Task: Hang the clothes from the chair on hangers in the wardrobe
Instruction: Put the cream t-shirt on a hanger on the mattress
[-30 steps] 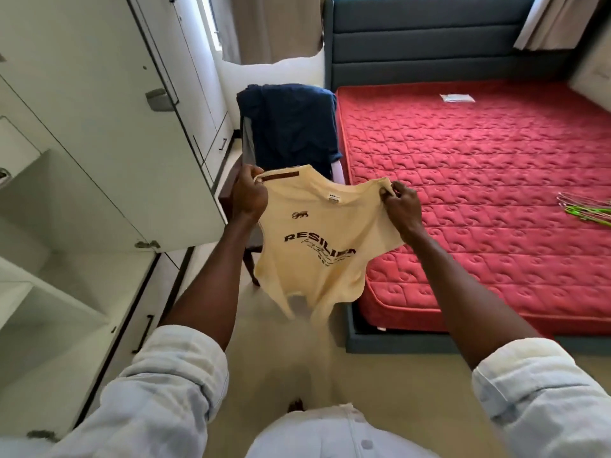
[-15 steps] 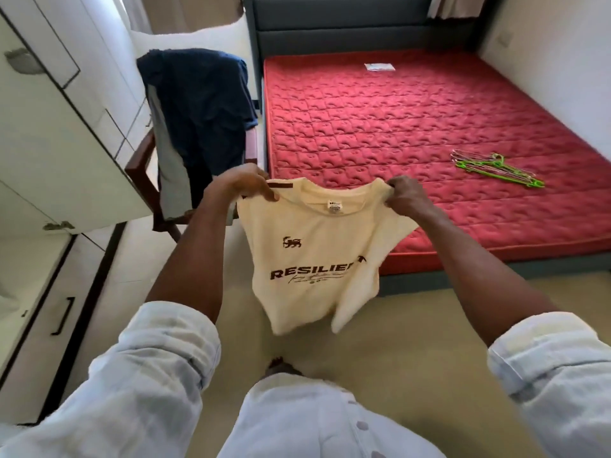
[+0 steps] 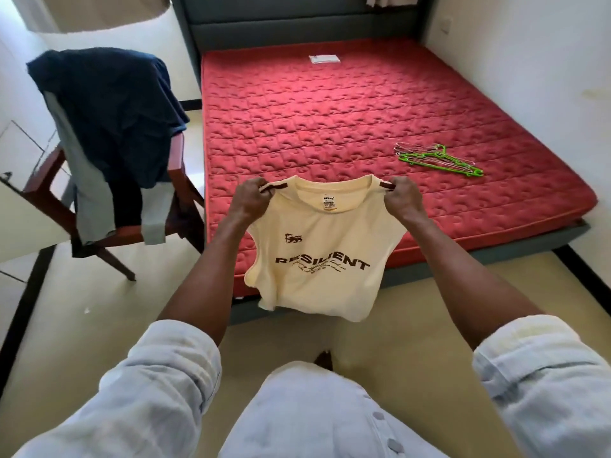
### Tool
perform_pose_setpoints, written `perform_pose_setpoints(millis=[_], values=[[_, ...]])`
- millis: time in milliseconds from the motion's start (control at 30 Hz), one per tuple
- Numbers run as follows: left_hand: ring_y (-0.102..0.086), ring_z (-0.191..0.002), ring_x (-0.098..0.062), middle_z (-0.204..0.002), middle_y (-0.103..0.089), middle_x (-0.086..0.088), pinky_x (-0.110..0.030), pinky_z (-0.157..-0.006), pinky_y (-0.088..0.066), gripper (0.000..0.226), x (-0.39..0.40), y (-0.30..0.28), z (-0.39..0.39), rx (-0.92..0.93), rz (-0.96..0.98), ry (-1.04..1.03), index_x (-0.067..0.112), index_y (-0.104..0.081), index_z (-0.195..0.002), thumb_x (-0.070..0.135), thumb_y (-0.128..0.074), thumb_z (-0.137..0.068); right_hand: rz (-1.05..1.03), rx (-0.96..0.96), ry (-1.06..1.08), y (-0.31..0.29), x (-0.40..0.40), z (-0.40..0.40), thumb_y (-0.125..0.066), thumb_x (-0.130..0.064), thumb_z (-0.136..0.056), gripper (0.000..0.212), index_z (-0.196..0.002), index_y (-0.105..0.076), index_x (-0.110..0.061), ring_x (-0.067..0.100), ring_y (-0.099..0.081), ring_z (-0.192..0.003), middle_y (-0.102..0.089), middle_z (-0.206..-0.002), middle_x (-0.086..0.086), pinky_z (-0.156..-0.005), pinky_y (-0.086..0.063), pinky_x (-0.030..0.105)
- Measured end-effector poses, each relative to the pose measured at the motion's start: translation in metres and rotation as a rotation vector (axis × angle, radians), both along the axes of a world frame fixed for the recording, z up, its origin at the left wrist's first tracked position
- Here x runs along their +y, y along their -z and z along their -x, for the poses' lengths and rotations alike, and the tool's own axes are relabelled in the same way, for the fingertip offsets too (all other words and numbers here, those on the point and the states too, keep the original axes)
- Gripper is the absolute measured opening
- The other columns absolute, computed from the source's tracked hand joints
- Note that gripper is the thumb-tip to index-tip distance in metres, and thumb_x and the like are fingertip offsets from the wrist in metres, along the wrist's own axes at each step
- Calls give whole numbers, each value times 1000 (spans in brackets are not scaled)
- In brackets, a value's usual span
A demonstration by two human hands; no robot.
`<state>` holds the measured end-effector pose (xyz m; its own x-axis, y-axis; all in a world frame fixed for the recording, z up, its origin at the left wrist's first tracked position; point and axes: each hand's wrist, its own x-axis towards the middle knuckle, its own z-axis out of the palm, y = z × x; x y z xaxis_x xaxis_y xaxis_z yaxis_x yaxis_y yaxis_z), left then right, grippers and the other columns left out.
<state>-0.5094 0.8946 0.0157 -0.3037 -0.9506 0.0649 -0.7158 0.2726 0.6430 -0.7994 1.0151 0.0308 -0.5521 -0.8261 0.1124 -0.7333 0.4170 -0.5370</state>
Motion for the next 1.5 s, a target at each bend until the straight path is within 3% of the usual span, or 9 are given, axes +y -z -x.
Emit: perform_pose_setpoints(millis=[233,333,567,733,900,1067,1233,1400,1500], values=[[-54,-73,-20,-81,-63,-7,-31,-58,-34,13,-14,11,103,-86,-195,76,8,-68,-91,21,-66,-90,-144,5,-22,6,-16,100,-50,-3,-81,17,-78,-62,-14,37,-63,-88,-68,-89,19,-75,-49,42],[-51,-71,-16,-74,-57,-1,-28,-55,-36,4,-18,10,134,-57,-352,131,14,-65,-86,14,-68,-85,-163,-10,-12,14,-20,138,-53,-6,-78,16,-82,-68,-8,36,-64,-85,-69,-87,17,-77,-52,43],[-45,-61,-14,-74,-52,-1,-24,-49,-34,21,-5,21,212,-135,-448,78,12,-58,-93,-3,-60,-78,-253,-78,-66,25,-21,226,-51,-8,-77,11,-73,-61,-9,36,-63,-83,-63,-79,16,-73,-48,39],[-49,-54,-18,-65,-54,-5,-28,-51,-43,22,0,39,256,-88,-407,-90,14,-57,-72,-6,-60,-80,-354,-39,-133,34,-30,291,-52,-13,-83,18,-95,-64,-7,37,-62,-99,-67,-102,20,-79,-47,39],[-49,-52,-18,-63,-55,-8,-27,-50,-40,18,-16,31,287,-161,-386,-121,4,-66,-77,-8,-54,-81,-513,-41,-212,27,-63,327,-52,-9,-89,19,-102,-65,-2,32,-61,-91,-65,-100,16,-70,-43,36],[-55,-67,-23,-78,-61,-15,-32,-60,-42,19,-73,22,309,-292,-357,-178,0,-68,-81,-3,-49,-80,-436,214,-96,29,-120,343,-50,-18,-94,28,-115,-63,-6,35,-43,-125,-53,-130,18,-105,-31,42],[-63,-108,-41,-110,-68,-23,-42,-90,-52,32,-152,31,345,-379,-167,-460,5,-71,-108,11,-52,-83,-376,113,40,51,-196,356,-49,-13,-95,21,-100,-68,-6,29,-63,-95,-67,-98,12,-75,-46,34],[-72,-73,-32,-74,-73,-12,-40,-71,-61,26,-258,105,378,-232,-342,-500,8,-70,-82,12,-47,-72,-338,-72,85,109,-304,369,-48,-9,-91,23,-103,-67,-9,32,-66,-95,-70,-99,14,-75,-49,34],[-70,-56,-27,-72,-72,-12,-40,-58,-61,20,-304,157,395,-87,-444,-553,5,-59,-93,8,-43,-82,-326,-136,122,155,-354,372,-45,-6,-89,25,-102,-66,-7,36,-64,-97,-68,-103,19,-71,-45,36]])
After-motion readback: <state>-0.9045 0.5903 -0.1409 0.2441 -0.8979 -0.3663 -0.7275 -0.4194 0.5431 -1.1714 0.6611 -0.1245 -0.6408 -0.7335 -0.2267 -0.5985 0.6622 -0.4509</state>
